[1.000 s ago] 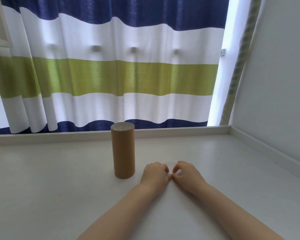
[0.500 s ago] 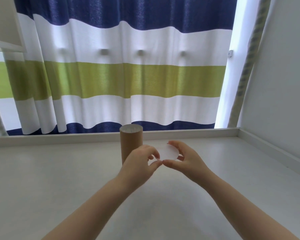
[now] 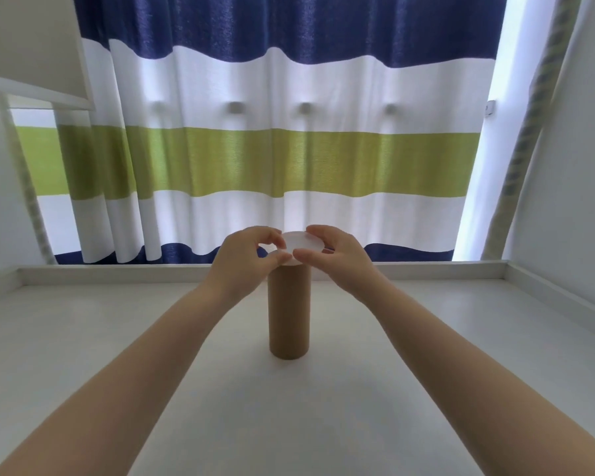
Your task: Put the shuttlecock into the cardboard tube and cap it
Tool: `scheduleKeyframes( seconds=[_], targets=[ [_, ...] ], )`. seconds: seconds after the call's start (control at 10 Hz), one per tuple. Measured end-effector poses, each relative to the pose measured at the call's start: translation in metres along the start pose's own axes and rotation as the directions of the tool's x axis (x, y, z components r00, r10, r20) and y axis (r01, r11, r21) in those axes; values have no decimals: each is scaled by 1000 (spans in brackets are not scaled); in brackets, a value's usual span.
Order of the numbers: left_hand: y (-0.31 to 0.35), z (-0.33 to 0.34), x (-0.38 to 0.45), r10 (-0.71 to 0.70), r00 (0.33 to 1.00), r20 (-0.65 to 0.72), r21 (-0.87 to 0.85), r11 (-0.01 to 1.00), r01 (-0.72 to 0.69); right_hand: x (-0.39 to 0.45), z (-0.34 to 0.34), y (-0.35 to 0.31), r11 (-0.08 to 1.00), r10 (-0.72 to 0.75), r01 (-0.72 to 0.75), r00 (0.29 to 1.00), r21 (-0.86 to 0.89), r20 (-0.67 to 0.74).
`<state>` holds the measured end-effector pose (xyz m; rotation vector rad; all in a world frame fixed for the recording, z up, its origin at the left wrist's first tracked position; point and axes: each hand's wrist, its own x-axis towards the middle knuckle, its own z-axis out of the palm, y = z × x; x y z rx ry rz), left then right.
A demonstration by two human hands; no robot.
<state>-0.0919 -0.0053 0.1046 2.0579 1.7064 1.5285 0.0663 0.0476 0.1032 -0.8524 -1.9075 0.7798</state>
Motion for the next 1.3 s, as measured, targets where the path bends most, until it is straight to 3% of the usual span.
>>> scheduleKeyframes(
  seconds=[0.3, 0.6, 1.1, 1.2, 1.3],
  targets=[
    [-31, -2, 7, -115, 989, 95, -84, 989, 124, 15, 20, 17, 993, 59, -52, 996, -110, 60],
    [-39, 8, 6, -236, 939, 249, -185, 940, 285, 17, 23, 16, 990, 97, -89, 993, -113, 71],
    [-45, 25, -2, -171, 975, 144, 29, 985, 168, 19, 30, 22, 980, 181, -169, 976, -105, 122],
    [-47, 24, 0, -176, 968, 179, 16, 984, 176, 20, 30, 21, 974, 206, -189, 968, -123, 142],
    [-51, 22, -7, -291, 950, 111, -96, 949, 302, 16, 25, 16, 977, 208, -203, 973, -62, 103]
  ],
)
